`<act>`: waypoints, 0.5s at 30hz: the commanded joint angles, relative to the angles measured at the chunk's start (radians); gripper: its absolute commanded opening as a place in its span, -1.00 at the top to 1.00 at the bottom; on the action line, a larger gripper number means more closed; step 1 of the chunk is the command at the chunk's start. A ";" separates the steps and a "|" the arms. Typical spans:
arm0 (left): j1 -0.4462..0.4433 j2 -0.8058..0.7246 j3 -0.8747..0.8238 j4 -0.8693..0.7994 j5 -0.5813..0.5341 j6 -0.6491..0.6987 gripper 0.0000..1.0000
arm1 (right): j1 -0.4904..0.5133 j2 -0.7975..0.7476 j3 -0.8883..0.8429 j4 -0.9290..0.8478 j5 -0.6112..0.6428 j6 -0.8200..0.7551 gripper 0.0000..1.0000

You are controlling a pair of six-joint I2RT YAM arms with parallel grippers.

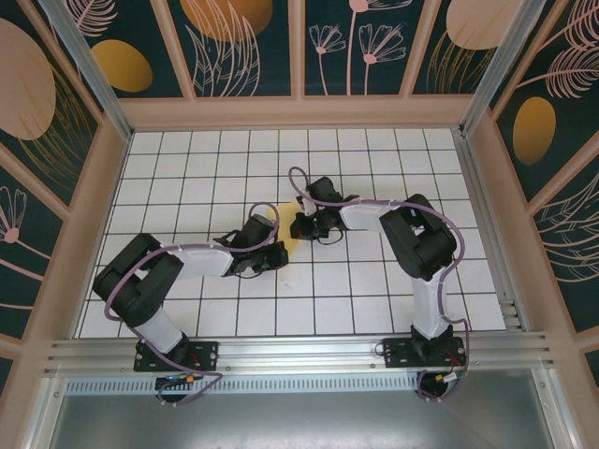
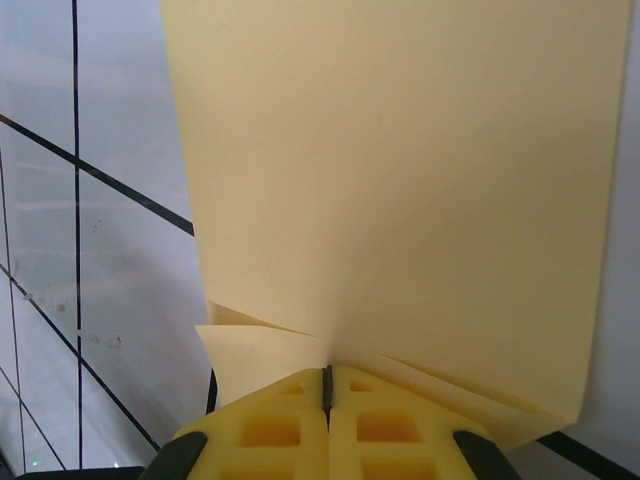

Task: Fold a paper plane with a square sheet of paper (pick it up from the middle)
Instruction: Third fold the triangle at the center of the table.

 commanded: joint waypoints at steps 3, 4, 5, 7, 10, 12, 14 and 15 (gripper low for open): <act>-0.047 0.015 -0.019 -0.169 -0.011 0.036 0.90 | -0.004 0.049 0.020 -0.053 0.079 0.026 0.93; -0.051 0.015 -0.019 -0.175 -0.016 0.037 0.90 | -0.003 0.050 0.017 -0.053 0.083 0.029 0.93; -0.054 0.016 -0.019 -0.182 -0.019 0.038 0.90 | -0.004 0.050 0.014 -0.052 0.084 0.031 0.93; -0.055 0.013 -0.019 -0.196 -0.030 0.038 0.90 | -0.003 0.047 0.011 -0.050 0.084 0.038 0.93; -0.057 -0.006 -0.023 -0.210 -0.037 0.036 0.90 | -0.004 0.041 0.005 -0.051 0.091 0.049 0.93; -0.060 -0.024 -0.028 -0.211 -0.036 0.032 0.90 | -0.005 0.035 0.002 -0.055 0.097 0.056 0.93; -0.065 -0.042 -0.030 -0.212 -0.030 0.036 0.89 | -0.007 0.032 -0.002 -0.059 0.104 0.066 0.92; -0.067 -0.048 -0.031 -0.211 -0.028 0.038 0.89 | -0.006 0.032 -0.003 -0.059 0.105 0.068 0.93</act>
